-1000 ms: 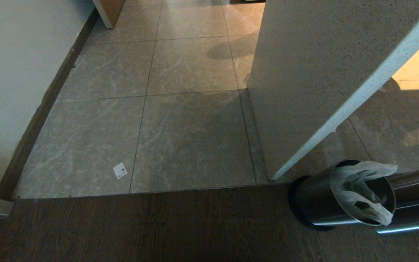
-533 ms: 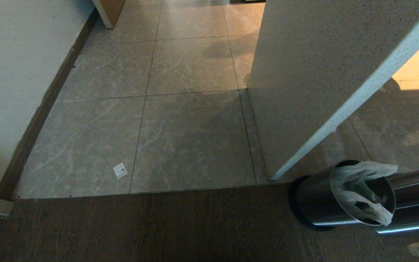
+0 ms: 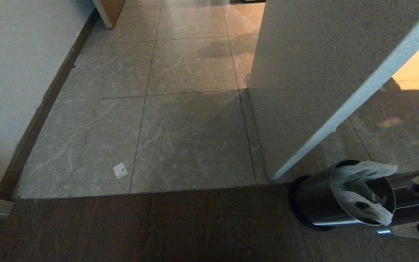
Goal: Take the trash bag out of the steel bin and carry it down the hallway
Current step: Pick up the trash bag
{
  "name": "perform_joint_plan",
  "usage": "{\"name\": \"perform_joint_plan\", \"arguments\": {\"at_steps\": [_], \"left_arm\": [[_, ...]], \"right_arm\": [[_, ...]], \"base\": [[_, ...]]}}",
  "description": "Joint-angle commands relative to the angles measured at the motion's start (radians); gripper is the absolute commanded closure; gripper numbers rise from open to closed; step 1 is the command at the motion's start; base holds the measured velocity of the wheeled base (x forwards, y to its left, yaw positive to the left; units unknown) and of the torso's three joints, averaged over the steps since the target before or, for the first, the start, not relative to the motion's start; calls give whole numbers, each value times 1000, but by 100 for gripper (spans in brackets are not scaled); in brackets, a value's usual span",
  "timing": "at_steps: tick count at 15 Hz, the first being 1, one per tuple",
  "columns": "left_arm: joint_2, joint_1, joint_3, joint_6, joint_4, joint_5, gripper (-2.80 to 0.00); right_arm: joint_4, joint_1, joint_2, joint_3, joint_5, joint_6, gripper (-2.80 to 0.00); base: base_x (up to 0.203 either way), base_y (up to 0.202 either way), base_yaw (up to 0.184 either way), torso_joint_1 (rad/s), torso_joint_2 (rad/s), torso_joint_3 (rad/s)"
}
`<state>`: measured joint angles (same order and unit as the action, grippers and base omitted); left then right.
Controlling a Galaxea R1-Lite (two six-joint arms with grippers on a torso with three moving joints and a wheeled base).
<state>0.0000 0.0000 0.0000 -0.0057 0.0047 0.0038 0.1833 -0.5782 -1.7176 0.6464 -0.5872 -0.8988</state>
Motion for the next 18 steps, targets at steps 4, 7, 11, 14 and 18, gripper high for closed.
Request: {"name": "perform_joint_plan", "arguments": {"at_steps": [4, 7, 11, 14, 18], "left_arm": [[0, 0, 0, 0, 0, 1, 0], [0, 0, 0, 0, 0, 1, 0], [0, 0, 0, 0, 0, 1, 0], [0, 0, 0, 0, 0, 1, 0], [0, 0, 0, 0, 0, 1, 0]], "right_arm": [[-192, 66, -139, 61, -3, 121, 0], [-313, 71, -146, 76, -5, 168, 0], [-426, 75, -135, 87, -6, 207, 0], [-434, 75, -108, 76, -15, 199, 0], [-448, 75, -100, 69, -18, 172, -280]], "base": [[0, 0, 0, 0, 0, 0], [0, 0, 0, 0, 0, 0], [0, 0, 0, 0, 0, 0], [0, 0, 0, 0, 0, 0], [0, 0, 0, 0, 0, 0]]}}
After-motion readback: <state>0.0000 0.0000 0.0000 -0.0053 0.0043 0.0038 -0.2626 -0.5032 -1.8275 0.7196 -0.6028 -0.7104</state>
